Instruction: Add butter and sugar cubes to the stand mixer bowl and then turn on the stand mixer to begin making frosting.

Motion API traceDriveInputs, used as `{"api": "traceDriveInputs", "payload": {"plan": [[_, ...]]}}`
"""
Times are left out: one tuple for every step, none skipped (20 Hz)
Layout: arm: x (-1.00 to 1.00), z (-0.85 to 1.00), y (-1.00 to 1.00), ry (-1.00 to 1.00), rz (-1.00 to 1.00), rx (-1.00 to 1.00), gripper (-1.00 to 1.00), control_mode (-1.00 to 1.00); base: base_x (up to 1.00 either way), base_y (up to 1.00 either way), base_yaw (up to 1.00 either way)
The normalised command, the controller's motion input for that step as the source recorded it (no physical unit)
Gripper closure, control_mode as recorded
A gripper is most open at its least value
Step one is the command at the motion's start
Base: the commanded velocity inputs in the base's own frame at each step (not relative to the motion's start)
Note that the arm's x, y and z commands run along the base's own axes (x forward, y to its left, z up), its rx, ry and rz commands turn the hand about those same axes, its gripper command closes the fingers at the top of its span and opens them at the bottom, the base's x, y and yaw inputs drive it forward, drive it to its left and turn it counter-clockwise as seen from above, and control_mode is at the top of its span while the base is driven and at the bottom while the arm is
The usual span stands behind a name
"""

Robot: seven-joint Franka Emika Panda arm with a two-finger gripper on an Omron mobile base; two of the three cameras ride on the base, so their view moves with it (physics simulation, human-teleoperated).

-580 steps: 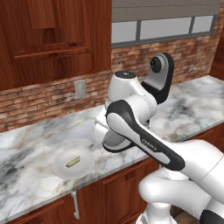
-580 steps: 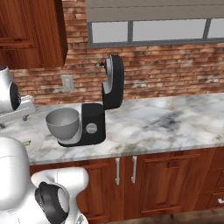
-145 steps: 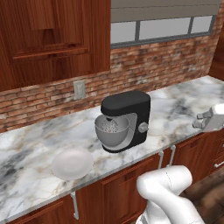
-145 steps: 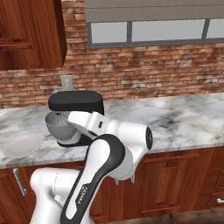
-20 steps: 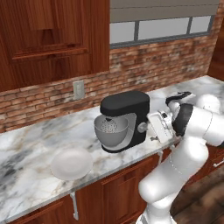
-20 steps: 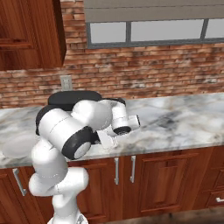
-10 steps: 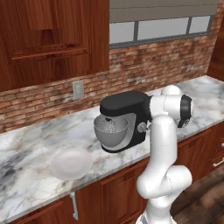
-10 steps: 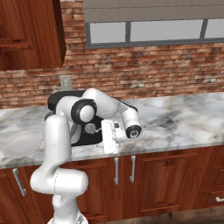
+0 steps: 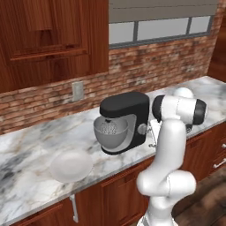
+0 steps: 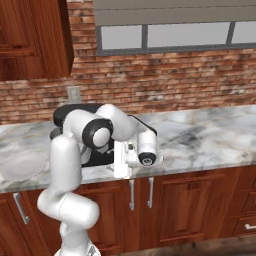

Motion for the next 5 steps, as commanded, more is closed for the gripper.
{"api": "traceDriveInputs", "payload": {"plan": [[0.0,0.0,1.0,0.01,-0.01,-0.31,-1.0,-1.0,0.0,0.0,0.0],[0.0,0.0,1.0,0.0,0.0,-0.32,-1.0,-1.0,0.0,0.0,0.0],[0.0,0.0,1.0,0.01,0.0,-0.34,-1.0,-1.0,0.0,0.0,0.0],[0.0,0.03,1.0,0.0,0.0,-0.34,-1.0,-1.0,0.0,0.0,0.0],[0.0,0.04,1.0,0.0,0.0,-0.33,-1.0,-1.0,0.0,0.0,0.0]]}}
